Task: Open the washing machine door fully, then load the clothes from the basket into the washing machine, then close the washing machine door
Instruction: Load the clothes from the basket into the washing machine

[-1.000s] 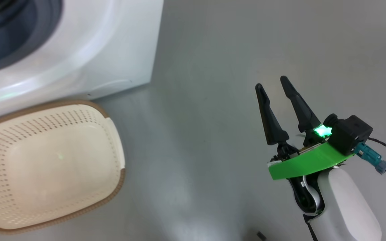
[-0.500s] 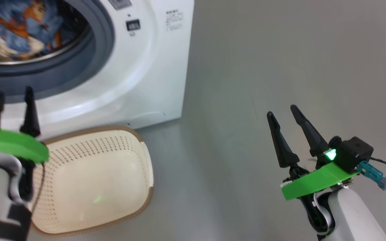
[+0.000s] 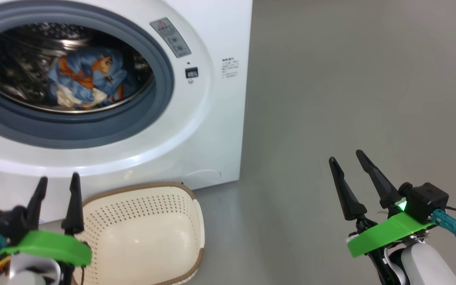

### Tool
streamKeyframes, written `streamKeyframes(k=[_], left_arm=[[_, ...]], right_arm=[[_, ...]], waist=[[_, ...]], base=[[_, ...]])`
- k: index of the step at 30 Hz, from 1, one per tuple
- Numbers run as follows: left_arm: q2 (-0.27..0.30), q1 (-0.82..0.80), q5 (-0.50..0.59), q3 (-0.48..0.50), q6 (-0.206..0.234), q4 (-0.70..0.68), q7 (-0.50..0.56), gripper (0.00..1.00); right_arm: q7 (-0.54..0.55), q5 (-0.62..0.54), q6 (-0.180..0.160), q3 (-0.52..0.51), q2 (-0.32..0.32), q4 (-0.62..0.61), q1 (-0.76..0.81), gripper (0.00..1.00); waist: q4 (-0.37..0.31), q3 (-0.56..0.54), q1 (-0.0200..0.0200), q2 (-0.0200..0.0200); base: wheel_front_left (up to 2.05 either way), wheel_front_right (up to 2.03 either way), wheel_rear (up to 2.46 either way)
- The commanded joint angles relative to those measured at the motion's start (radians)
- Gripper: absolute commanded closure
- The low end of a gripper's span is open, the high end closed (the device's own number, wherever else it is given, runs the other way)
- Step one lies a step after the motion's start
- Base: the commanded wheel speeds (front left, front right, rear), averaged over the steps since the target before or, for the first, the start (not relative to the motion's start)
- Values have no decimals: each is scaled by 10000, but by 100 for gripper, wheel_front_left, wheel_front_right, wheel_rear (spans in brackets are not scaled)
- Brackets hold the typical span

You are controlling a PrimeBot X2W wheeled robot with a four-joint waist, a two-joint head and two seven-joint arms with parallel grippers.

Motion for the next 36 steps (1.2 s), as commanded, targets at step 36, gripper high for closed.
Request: streamKeyframes(k=[36], left_arm=[[-295,2171,222,803,192,-2122,-64,0]], right_arm=[[-48,333,16,323,-566,-213,536,0]], waist=[[736,-1188,0,0]], base=[[0,0,0]])
